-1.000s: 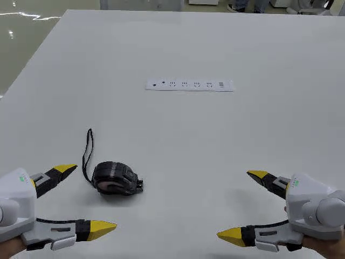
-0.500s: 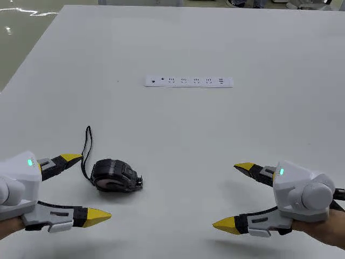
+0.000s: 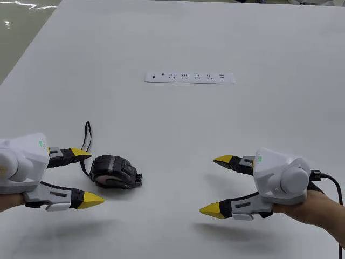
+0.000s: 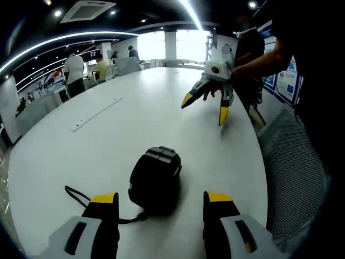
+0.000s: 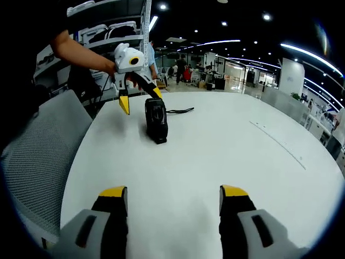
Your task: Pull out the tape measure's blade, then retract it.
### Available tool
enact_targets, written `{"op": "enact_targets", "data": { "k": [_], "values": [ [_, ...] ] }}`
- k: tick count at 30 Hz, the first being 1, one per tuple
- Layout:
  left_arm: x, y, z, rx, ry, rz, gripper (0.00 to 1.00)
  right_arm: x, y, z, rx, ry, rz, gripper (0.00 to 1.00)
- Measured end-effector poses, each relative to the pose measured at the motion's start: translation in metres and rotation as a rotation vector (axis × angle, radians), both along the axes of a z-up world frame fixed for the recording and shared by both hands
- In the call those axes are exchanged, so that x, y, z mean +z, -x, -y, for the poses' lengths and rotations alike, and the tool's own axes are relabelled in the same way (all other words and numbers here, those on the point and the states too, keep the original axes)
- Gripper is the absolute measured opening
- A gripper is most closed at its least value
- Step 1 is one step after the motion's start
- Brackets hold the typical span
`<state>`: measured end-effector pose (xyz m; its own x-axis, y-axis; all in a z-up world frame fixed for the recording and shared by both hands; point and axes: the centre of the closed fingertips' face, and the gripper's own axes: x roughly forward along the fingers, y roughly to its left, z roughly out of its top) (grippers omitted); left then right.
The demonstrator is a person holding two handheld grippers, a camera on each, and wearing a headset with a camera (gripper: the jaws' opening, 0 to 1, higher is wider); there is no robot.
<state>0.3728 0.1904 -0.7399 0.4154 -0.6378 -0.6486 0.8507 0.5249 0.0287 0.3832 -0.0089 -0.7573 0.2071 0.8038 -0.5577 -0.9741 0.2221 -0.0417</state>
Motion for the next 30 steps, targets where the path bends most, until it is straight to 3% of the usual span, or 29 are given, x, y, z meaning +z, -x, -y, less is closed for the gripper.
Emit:
{"op": "enact_targets", "data": {
  "k": [16, 21, 30],
  "values": [
    [-0.008, -0.009, 0.006, -0.158, -0.122, -0.057, 0.38, -0.005, 0.000, -0.040, 0.109, 0.021, 0.014, 0.52],
    [-0.014, -0.011, 0.006, -0.223, -0.183, -0.057, 0.34, -0.007, 0.001, -0.054, 0.140, 0.023, 0.014, 0.49],
    [-0.017, -0.014, 0.007, -0.280, -0.233, -0.086, 0.28, -0.011, 0.001, -0.081, 0.178, 0.022, 0.008, 0.44]
  ]
}}
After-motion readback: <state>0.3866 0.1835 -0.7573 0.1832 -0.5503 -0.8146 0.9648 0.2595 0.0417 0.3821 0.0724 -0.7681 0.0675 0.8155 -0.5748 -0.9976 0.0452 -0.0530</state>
